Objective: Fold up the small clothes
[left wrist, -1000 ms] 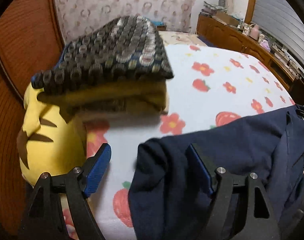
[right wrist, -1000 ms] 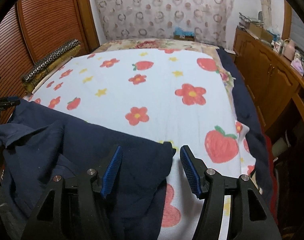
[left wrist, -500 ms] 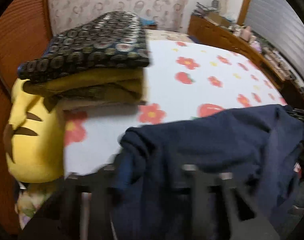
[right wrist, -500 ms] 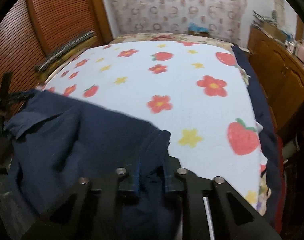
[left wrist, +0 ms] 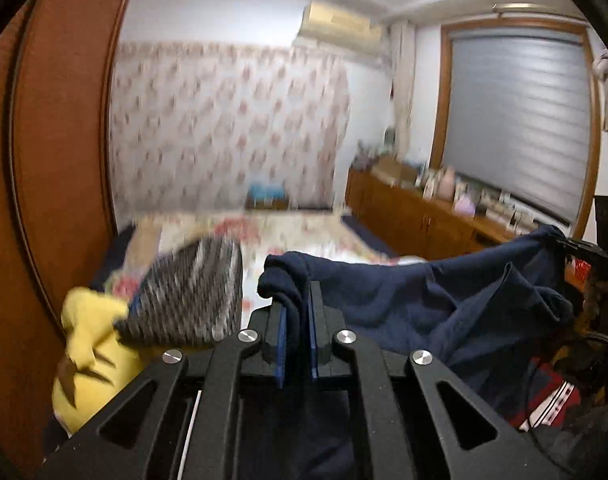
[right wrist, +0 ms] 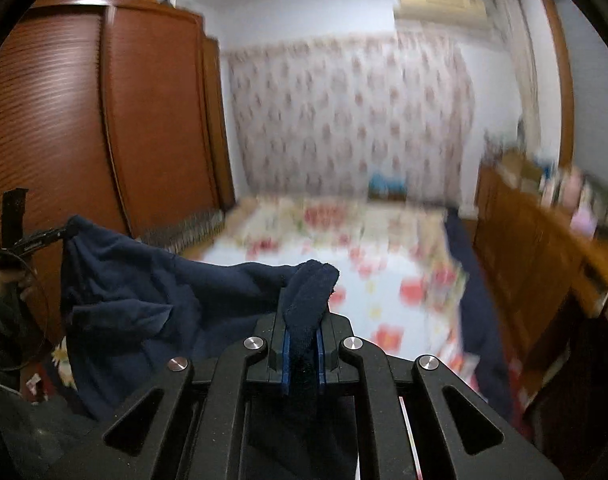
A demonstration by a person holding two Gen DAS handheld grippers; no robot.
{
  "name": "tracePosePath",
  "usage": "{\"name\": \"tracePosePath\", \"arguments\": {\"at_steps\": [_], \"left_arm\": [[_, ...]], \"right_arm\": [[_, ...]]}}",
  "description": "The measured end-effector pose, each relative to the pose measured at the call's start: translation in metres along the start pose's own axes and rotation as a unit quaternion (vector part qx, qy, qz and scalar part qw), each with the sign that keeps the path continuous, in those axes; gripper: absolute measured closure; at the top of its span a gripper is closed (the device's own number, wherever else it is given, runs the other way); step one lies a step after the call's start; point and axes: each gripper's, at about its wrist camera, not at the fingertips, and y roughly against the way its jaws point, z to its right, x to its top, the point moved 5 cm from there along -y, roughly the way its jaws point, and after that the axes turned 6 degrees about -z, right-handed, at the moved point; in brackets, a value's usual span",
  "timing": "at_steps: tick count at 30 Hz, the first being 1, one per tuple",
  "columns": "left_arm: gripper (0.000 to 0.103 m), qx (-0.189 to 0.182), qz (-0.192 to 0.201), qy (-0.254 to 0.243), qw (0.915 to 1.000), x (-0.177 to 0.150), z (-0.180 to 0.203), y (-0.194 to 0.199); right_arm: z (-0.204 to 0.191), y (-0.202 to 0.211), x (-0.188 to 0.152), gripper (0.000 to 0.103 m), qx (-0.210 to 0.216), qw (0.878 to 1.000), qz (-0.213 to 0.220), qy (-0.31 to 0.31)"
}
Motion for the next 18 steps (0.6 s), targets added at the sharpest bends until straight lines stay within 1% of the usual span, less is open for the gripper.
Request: {"name": "tracePosePath", "arguments": {"at_steps": [2, 4, 9, 11, 13, 18], "left_arm": [[0.094, 0.011, 0.022, -0.009, 0.9997, 0.016, -0.002, 0.017], [0.094, 0.019, 0.046, -0.015, 0.9986, 0.036, -0.002, 0.034], [0.094, 0.024, 0.107, -0.016, 0.9939, 0.078, -0.007, 0.071], [0.094, 0.027, 0.127, -0.015, 0.9915, 0.086, -0.008, 0.082], [0.094, 0.031, 0.146, -0.016, 0.9886, 0.091, -0.008, 0.095], [0.094, 0.033, 0.158, -0.018, 0.9867, 0.095, -0.009, 0.103]], "right_arm": [[-0.002, 0.031, 0.024, 0.094, -0.006, 0.999, 0.036, 0.013], [-0.003, 0.054, 0.043, 0.094, -0.017, 0.998, 0.058, 0.027], [-0.003, 0.105, 0.082, 0.094, -0.04, 0.992, 0.106, 0.051], [-0.007, 0.124, 0.095, 0.094, -0.048, 0.989, 0.122, 0.062], [-0.011, 0.136, 0.1, 0.094, -0.052, 0.988, 0.13, 0.071], [-0.022, 0.145, 0.101, 0.094, -0.057, 0.985, 0.143, 0.081]]}}
